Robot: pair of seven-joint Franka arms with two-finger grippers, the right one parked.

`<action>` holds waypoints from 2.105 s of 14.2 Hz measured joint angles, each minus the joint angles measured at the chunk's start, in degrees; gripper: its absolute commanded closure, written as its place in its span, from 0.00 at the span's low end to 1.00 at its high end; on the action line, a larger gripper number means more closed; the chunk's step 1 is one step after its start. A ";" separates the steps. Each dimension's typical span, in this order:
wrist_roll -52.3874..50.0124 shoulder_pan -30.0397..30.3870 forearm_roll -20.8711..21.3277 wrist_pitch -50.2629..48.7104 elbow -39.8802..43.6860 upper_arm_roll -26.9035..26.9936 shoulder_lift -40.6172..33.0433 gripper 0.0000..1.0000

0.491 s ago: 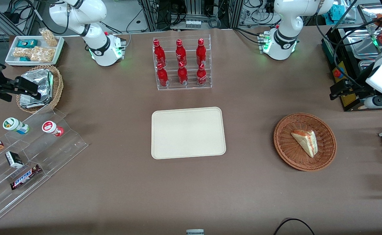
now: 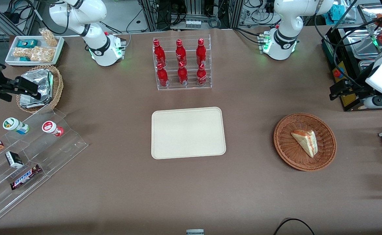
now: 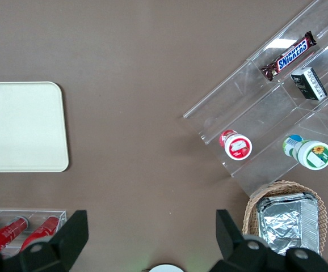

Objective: Place sandwich from basket to tray
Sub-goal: 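Move the left gripper over the sandwich in the wicker basket, then lower the left gripper and close it on the wrapped sandwich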

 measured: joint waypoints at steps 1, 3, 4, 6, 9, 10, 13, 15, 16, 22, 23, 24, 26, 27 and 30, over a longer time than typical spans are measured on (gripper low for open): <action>0.00 0.00 0.00 -0.01 -0.01 0.00 0.02 0.00; 0.00 0.00 0.00 -0.04 -0.17 0.00 0.09 0.00; 0.00 0.00 0.00 -0.06 -0.34 0.00 0.16 0.00; 0.00 0.00 0.00 -0.06 -0.86 0.00 0.34 0.00; 0.00 0.00 0.00 0.04 -2.87 0.04 0.88 0.00; 0.00 0.00 0.00 0.30 -3.66 0.08 1.52 0.00; 0.00 0.04 0.00 5.99 -7.04 0.34 4.70 0.00; 0.00 0.05 0.00 12.74 -11.06 0.54 6.23 0.00; 0.00 0.06 0.00 16.78 -13.69 0.62 6.62 0.00; -0.31 1.59 -0.08 37.07 -27.34 0.92 8.18 0.00; -1.65 1.73 -0.22 38.15 -27.89 0.98 8.71 0.00; -4.36 2.00 -0.28 38.90 -28.08 1.01 9.33 0.00; -11.70 2.57 -0.34 41.25 -28.14 1.03 10.73 0.00; -15.69 2.70 -0.35 42.49 -28.15 1.03 11.49 0.00; -27.21 2.75 -0.40 46.67 -28.20 1.02 13.98 0.00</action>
